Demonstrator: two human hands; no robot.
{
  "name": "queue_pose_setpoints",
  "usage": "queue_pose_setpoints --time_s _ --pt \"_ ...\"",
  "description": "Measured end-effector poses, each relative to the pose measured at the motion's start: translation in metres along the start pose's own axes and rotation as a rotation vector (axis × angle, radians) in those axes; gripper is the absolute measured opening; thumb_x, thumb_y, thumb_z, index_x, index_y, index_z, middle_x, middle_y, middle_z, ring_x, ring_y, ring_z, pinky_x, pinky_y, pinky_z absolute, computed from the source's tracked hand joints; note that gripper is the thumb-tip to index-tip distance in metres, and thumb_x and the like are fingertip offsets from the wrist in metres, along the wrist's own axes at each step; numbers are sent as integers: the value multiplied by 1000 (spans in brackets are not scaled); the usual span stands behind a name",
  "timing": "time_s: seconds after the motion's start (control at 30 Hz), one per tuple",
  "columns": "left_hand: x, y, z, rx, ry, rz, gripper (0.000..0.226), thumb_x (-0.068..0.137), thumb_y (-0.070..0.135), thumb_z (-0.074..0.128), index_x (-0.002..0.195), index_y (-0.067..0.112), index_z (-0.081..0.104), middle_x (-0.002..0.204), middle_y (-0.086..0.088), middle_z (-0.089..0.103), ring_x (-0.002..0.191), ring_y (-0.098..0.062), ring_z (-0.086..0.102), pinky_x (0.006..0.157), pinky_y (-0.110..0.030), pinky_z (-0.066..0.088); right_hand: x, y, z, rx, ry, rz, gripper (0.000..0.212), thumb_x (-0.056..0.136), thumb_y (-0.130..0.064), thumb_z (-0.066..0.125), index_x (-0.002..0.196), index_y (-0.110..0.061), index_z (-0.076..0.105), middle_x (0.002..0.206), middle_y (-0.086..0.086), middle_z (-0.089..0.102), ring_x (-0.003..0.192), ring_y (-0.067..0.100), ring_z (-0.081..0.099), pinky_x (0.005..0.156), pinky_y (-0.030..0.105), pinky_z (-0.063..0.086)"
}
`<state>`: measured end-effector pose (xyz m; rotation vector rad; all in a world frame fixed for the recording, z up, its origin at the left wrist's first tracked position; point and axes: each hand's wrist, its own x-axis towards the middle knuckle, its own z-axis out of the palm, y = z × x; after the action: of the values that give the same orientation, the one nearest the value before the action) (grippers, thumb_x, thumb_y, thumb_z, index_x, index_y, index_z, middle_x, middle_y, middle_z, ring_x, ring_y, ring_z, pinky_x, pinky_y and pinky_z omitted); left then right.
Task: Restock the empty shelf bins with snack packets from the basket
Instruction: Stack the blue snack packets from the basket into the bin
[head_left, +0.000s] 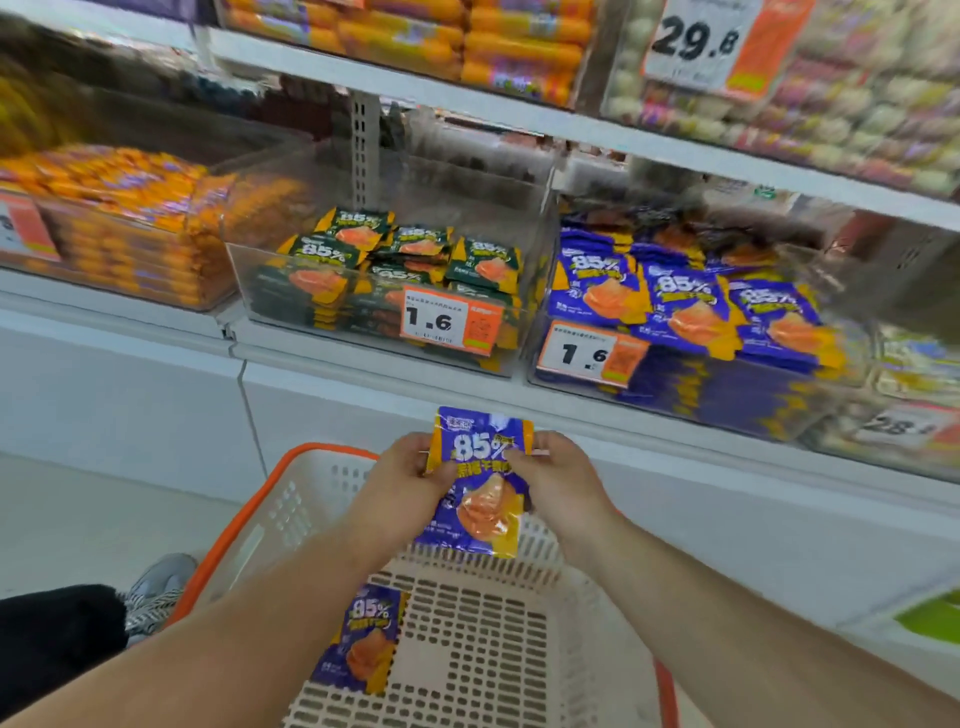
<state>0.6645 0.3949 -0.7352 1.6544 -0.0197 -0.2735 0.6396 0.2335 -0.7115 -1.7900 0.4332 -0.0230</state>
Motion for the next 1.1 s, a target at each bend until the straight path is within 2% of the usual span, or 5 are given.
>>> queue_pose_setpoints --time_s 0.13,0.37,0.67,0.9,1.1 --pt "-5 30 15 -94 43 61 13 96 7 57 105 17 59 92 -1 73 72 -12 72 62 -28 56 -20 -20 -21 -11 79 -108 37 79 -18 73 89 -32 40 91 6 69 71 27 66 62 42 52" --pt "3 101 44 -100 -17 275 11 95 14 61 93 23 65 87 3 75 80 -15 72 75 -38 58 -34 -72 -57 -1 120 -289 29 84 11 63 82 -18 59 88 11 68 61 5 66 54 20 53" --pt "58 139 41 628 184 613 46 87 26 66 132 19 57 125 2 60 99 -19 61 88 -38 51 48 -152 -122 -69 288 -226 25 88 3 61 88 -21 56 111 16 63 87 31 71 54 27 55" --pt "79 135 52 881 211 610 48 83 57 65 121 27 59 113 5 67 102 -17 61 80 -32 50 95 -162 -100 -372 324 -242 23 88 0 57 93 -22 62 116 9 60 102 28 58 78 35 52" --pt "84 127 62 858 298 580 54 83 59 65 124 24 60 107 3 68 105 -18 57 80 -35 51 93 -150 -91 -922 378 -289 45 85 -41 67 129 -33 59 139 10 43 123 31 46 99 41 42"
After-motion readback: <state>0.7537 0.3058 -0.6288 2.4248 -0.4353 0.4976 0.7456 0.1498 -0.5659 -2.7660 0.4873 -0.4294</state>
